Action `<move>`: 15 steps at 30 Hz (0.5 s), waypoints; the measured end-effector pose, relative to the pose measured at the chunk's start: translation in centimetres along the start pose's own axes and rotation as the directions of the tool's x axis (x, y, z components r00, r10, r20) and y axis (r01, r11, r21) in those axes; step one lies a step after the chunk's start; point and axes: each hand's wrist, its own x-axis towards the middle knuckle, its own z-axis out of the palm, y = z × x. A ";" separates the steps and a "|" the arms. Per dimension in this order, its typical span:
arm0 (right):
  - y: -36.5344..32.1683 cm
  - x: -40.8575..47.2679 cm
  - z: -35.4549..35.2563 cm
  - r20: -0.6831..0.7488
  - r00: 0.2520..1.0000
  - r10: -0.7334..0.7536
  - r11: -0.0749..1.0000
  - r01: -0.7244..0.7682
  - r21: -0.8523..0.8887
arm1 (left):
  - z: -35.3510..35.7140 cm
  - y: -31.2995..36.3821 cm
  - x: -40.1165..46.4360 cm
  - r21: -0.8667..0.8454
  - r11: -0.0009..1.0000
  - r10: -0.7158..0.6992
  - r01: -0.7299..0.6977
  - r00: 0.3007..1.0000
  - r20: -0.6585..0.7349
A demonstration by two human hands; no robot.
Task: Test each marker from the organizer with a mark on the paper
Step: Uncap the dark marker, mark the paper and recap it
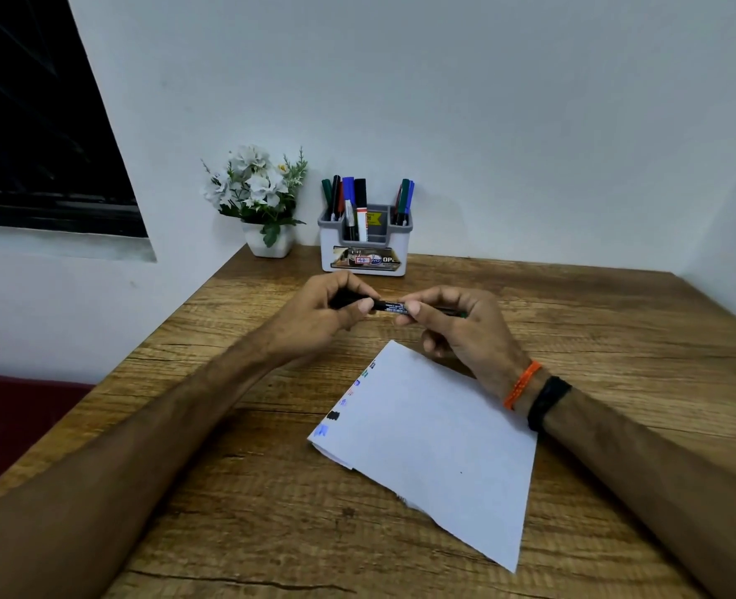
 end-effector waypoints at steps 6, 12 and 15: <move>0.4 0.0 0.5 0.030 0.996 -0.085 0.993 0.087 -0.083 | 0.2 0.1 -0.1 0.017 0.999 -0.051 0.051 0.999 -0.001; 0.4 0.0 1.1 0.043 0.993 -0.112 0.987 0.117 -0.114 | 0.3 0.6 -0.2 -0.030 0.997 -0.076 0.074 0.996 -0.050; -0.1 0.0 0.7 0.069 0.992 -0.108 0.987 0.115 -0.109 | 0.5 0.8 -0.3 -0.043 0.997 -0.065 0.062 0.996 -0.059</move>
